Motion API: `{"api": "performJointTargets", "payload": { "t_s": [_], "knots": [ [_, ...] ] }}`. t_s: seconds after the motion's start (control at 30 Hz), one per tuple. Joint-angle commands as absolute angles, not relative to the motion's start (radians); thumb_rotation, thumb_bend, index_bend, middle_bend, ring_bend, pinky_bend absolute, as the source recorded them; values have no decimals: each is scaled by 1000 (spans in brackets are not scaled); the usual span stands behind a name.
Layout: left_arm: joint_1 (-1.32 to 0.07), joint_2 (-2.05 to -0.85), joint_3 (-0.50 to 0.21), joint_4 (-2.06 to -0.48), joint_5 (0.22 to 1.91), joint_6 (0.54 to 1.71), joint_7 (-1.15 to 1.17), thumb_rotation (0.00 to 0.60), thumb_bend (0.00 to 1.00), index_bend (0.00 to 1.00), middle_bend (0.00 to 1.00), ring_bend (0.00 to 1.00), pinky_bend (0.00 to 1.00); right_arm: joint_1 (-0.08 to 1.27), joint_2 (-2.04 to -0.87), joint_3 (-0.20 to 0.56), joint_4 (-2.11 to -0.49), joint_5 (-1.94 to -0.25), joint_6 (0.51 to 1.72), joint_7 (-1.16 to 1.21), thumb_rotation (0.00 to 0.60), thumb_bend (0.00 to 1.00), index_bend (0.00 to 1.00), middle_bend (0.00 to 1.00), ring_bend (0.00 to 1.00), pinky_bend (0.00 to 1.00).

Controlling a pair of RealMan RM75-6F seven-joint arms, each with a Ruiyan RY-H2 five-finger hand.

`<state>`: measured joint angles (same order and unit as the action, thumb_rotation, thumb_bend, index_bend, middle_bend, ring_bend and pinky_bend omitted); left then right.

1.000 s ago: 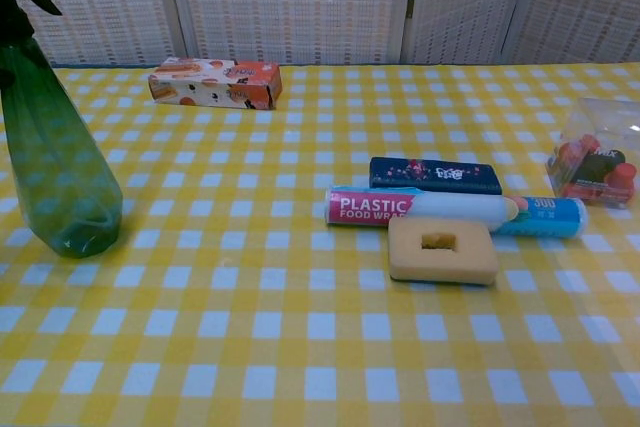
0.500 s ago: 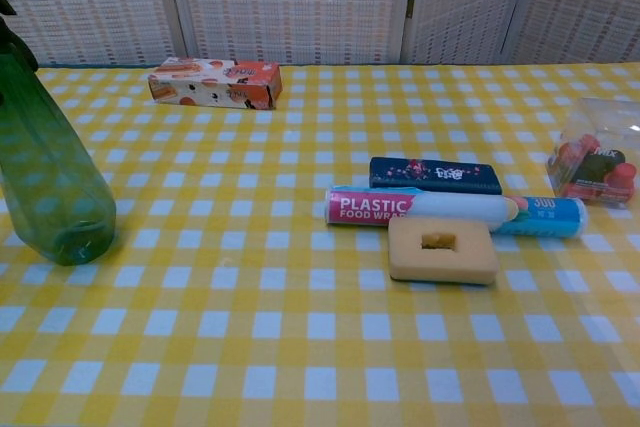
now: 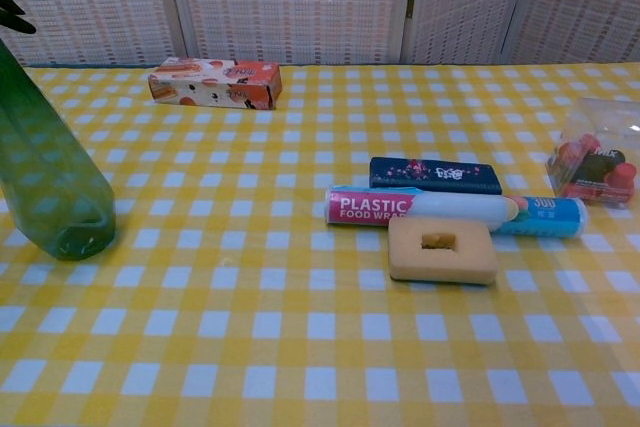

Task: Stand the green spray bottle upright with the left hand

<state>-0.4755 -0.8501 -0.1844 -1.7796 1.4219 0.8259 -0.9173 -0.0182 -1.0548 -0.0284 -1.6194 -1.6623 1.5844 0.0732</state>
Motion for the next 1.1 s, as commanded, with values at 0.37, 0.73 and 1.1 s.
{"api": "performJointTargets", "payload": {
  "t_s": [0.37, 0.73, 1.1],
  "knots": [
    [-394, -870, -141, -1654, 1458, 1002, -937, 600, 135, 108, 1000, 1000, 1000, -19, -1055, -29, -1618, -1666, 1586, 75, 600, 329, 0, 0, 0, 0],
    [-241, -955, -88, -1557, 1454, 1294, -501, 600, 131, 150, 897, 869, 942, -21, -1066, -17, -1618, -1649, 1591, 53, 600, 329, 0, 0, 0, 0],
    [-114, -1185, -55, -1456, 1461, 1544, 87, 600, 117, 106, 0, 0, 0, -4, -1072, -31, -1623, -1667, 1554, 27, 600, 329, 0, 0, 0, 0]
  ]
}}
